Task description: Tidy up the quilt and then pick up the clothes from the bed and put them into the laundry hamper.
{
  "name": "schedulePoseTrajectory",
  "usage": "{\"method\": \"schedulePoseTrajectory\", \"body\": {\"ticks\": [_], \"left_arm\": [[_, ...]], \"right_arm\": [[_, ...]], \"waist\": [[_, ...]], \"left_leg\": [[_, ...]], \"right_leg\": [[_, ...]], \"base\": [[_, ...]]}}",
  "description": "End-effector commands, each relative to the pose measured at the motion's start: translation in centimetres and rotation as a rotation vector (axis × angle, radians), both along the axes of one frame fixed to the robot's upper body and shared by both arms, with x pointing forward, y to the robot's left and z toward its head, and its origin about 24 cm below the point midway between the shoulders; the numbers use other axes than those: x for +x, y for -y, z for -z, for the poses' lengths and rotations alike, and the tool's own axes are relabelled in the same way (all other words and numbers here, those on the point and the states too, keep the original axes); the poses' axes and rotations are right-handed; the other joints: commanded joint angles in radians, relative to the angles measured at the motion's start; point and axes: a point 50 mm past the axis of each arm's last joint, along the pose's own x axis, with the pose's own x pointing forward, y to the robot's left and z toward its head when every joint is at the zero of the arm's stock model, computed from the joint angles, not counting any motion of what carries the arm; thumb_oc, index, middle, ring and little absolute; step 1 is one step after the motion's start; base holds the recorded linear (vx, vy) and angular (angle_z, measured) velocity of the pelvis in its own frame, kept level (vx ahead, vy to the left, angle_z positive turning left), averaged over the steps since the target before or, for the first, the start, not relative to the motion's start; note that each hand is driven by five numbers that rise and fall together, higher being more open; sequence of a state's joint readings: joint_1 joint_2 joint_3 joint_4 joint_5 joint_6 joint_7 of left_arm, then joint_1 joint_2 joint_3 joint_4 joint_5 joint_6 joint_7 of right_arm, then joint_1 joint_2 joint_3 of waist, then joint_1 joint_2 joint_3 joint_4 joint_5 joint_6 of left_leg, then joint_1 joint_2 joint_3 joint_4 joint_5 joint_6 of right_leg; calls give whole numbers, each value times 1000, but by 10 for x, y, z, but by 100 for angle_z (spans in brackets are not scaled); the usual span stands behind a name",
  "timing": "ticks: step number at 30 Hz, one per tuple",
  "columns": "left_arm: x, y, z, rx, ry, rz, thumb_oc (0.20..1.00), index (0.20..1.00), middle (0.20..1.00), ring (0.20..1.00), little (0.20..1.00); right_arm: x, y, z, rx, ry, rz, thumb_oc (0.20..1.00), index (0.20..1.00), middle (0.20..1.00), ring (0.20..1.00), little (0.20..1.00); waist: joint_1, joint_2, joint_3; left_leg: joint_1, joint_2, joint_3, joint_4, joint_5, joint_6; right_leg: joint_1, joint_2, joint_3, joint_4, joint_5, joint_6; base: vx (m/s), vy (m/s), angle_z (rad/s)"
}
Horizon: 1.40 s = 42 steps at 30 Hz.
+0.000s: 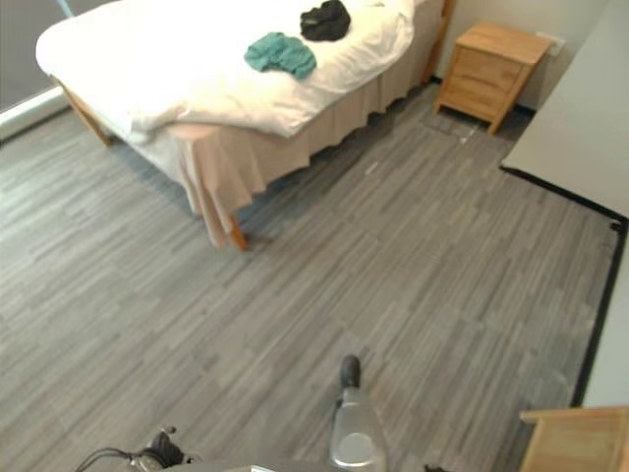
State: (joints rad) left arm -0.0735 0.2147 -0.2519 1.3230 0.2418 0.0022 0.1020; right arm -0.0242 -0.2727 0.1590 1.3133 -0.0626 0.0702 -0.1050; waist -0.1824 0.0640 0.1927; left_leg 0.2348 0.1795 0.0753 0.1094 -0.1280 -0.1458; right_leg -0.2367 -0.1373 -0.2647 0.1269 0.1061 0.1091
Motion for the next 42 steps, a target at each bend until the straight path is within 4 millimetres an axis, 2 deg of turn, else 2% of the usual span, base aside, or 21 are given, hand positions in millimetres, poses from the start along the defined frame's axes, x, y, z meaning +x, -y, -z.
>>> {"method": "schedulePoseTrajectory", "body": {"ticks": [1,2,4,5,6,7,9,10,11,15,16,19,21,22,23,29,32,34,35,40,42], "left_arm": [[42,-13,-16,51,132,18,1000,1000,1000,1000,1000],[42,-13,-16,52,133,18,1000,1000,1000,1000,1000],[63,-6,-24,35,242,-20,1000,1000,1000,1000,1000],[63,-6,-24,36,242,-20,1000,1000,1000,1000,1000],[68,-2,-26,27,272,-28,1000,1000,1000,1000,1000],[71,3,-27,6,308,-56,1000,1000,1000,1000,1000],[70,4,-26,5,306,-56,1000,1000,1000,1000,1000],[63,6,-23,-2,290,-74,1000,1000,1000,1000,1000],[58,6,-20,3,267,-69,1000,1000,1000,1000,1000],[45,4,-15,20,217,-68,1000,1000,1000,1000,1000],[28,-2,-10,37,153,-92,1000,1000,1000,1000,1000],[16,-9,-7,57,114,-105,1000,1000,1000,1000,1000],[7,-22,-7,104,59,-78,1000,1000,1000,1000,1000],[7,-22,-8,104,60,-78,1000,1000,1000,1000,1000],[13,-33,-12,137,76,-86,1000,1000,1000,1000,1000],[32,-43,-22,169,146,-60,1000,1000,1000,1000,1000],[46,-41,-26,173,175,-17,1000,1000,1000,1000,1000],[51,-39,-27,168,187,-9,1000,1000,1000,1000,1000],[54,-39,-28,164,200,-25,1000,1000,1000,1000,1000],[41,-46,-26,149,219,-173,1000,1000,1000,1000,1000],[49,-53,-34,139,324,-291,1000,1000,1000,1000,1000]], "right_arm": [[19,9,-7,-43,56,-66,1000,1000,1000,1000,1000],[19,8,-7,-42,56,-66,1000,1000,1000,1000,1000],[38,10,-13,-67,110,-98,1000,1000,1000,1000,1000],[38,10,-13,-66,110,-98,1000,1000,1000,1000,1000],[41,9,-13,-75,123,-111,1000,1000,1000,1000,1000],[48,8,-16,-82,160,-122,1000,1000,1000,1000,1000],[48,9,-16,-83,159,-121,1000,1000,1000,1000,1000],[55,8,-18,-91,187,-144,1000,1000,1000,1000,1000],[55,7,-18,-90,193,-144,1000,1000,1000,1000,1000],[51,4,-16,-92,170,-164,1000,1000,1000,1000,1000],[44,0,-12,-78,142,-185,1000,1000,1000,1000,1000],[35,-4,-8,-65,112,-195,1000,1000,1000,1000,1000],[33,-8,-6,-54,87,-212,1000,1000,1000,1000,1000],[33,-9,-6,-54,88,-212,1000,1000,1000,1000,1000],[43,-12,-8,-43,123,-201,1000,1000,1000,1000,1000],[61,-16,-14,-36,194,-206,1000,1000,1000,1000,1000],[63,-17,-15,-18,223,-159,1000,1000,1000,1000,1000],[55,-19,-12,-8,195,-167,1000,1000,1000,1000,1000],[47,-20,-9,-10,161,-191,1000,1000,1000,1000,1000],[42,-12,-9,-44,124,-261,1000,1000,1000,1000,1000],[39,3,-13,-93,131,-244,1000,1000,1000,1000,1000]], "waist": [[38,-78,23],[36,-85,21],[107,-133,53],[108,-138,51],[129,-137,55],[158,-124,49],[164,-125,52],[200,-93,31],[206,-86,32],[224,-85,31],[229,-84,1],[252,-113,-18],[245,-152,-3],[248,-149,-5],[228,-135,21],[184,-134,52],[116,-144,52],[93,-144,50],[95,-150,43],[111,-130,30],[124,-107,33]], "left_leg": [[-95,-70,-44,484,243,-24],[-99,-77,-46,481,249,-23],[-279,-125,17,582,138,12],[-282,-130,20,580,142,13],[-336,-127,45,554,127,16],[-395,-134,91,371,138,36],[-381,-136,97,361,136,36],[-411,-119,157,49,190,47],[-419,-88,213,-26,241,35],[-422,-38,320,-126,293,29],[-389,-31,339,-161,311,43],[-372,-60,315,-164,306,67],[-302,-100,333,-161,239,120],[-306,-95,336,-161,241,119],[-244,-85,312,-179,210,129],[-160,-83,224,-194,154,91],[-116,-89,140,-197,102,60],[-88,-78,87,-197,79,46],[-81,-79,45,-191,73,44],[-98,-39,-11,-174,96,15],[-151,-13,19,-132,130,-13]], "right_leg": [[122,15,27,-190,36,-5],[119,8,26,-190,37,-4],[211,0,87,-214,-21,-12],[207,-5,89,-214,-19,-11],[235,0,107,-214,-39,-6],[274,9,135,-214,-70,5],[279,6,141,-214,-74,7],[348,43,148,-214,-142,23],[389,52,138,-214,-171,24],[470,58,121,-214,-215,26],[504,71,117,-204,-232,28],[510,61,126,-107,-265,37],[414,5,114,186,-153,126],[409,9,117,184,-148,125],[253,-31,115,383,-30,141],[166,-73,76,133,-107,91],[109,-49,286,-121,-54,120],[71,-46,412,-127,-24,144],[90,-50,425,-139,-22,137],[143,-45,336,-194,-18,124],[188,-55,247,-212,-42,107]], "base": [[290,-246,-31],[289,-191,-65],[456,-190,-89],[475,-120,-60],[461,17,-49],[486,20,-55],[434,66,-55],[740,135,-47],[862,165,-31],[481,60,-26],[548,53,-16],[402,41,14],[386,83,27],[306,65,38],[343,43,32],[368,-100,91],[452,-200,82],[385,-272,130],[265,-232,144],[152,-277,113],[68,-297,63]]}}
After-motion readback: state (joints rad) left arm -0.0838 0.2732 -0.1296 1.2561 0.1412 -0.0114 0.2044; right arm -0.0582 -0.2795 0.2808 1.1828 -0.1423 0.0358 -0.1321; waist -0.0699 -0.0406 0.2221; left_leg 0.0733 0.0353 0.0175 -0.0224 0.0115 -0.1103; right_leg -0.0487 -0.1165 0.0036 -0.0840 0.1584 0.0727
